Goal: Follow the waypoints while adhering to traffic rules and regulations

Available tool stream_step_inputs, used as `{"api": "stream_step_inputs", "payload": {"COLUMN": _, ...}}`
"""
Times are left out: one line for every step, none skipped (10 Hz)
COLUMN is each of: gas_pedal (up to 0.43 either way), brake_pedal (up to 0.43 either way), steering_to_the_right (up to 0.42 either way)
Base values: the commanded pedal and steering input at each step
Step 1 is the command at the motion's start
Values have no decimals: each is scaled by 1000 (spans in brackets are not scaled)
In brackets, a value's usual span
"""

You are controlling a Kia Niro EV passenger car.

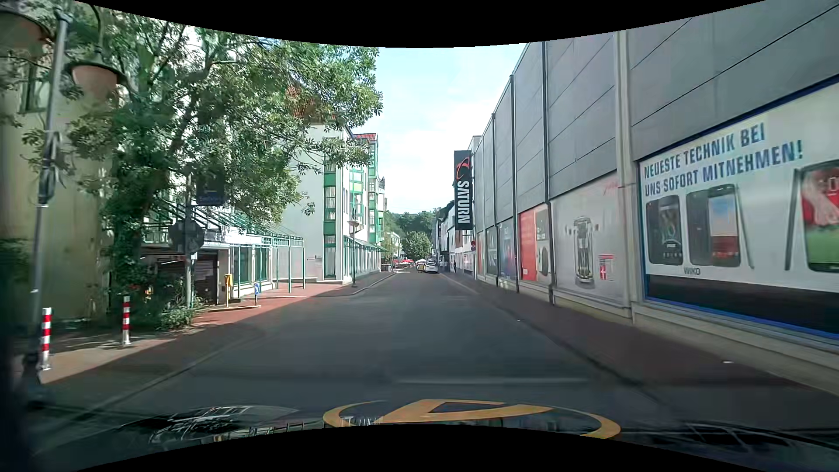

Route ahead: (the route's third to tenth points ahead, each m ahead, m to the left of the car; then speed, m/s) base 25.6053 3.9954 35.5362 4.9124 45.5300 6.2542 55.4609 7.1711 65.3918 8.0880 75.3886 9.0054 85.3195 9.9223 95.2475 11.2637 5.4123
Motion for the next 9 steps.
{"api": "stream_step_inputs", "payload": {"gas_pedal": 0, "brake_pedal": 0, "steering_to_the_right": -14}}
{"api": "stream_step_inputs", "payload": {"gas_pedal": 0, "brake_pedal": 0, "steering_to_the_right": -14}}
{"api": "stream_step_inputs", "payload": {"gas_pedal": 0, "brake_pedal": 0, "steering_to_the_right": -14}}
{"api": "stream_step_inputs", "payload": {"gas_pedal": 0, "brake_pedal": 0, "steering_to_the_right": -15}}
{"api": "stream_step_inputs", "payload": {"gas_pedal": 0, "brake_pedal": 0, "steering_to_the_right": -16}}
{"api": "stream_step_inputs", "payload": {"gas_pedal": 0, "brake_pedal": 0, "steering_to_the_right": -16}}
{"api": "stream_step_inputs", "payload": {"gas_pedal": 0, "brake_pedal": 0, "steering_to_the_right": -16}}
{"api": "stream_step_inputs", "payload": {"gas_pedal": 0, "brake_pedal": 0, "steering_to_the_right": -16}}
{"api": "stream_step_inputs", "payload": {"gas_pedal": 0, "brake_pedal": 0, "steering_to_the_right": -16}}
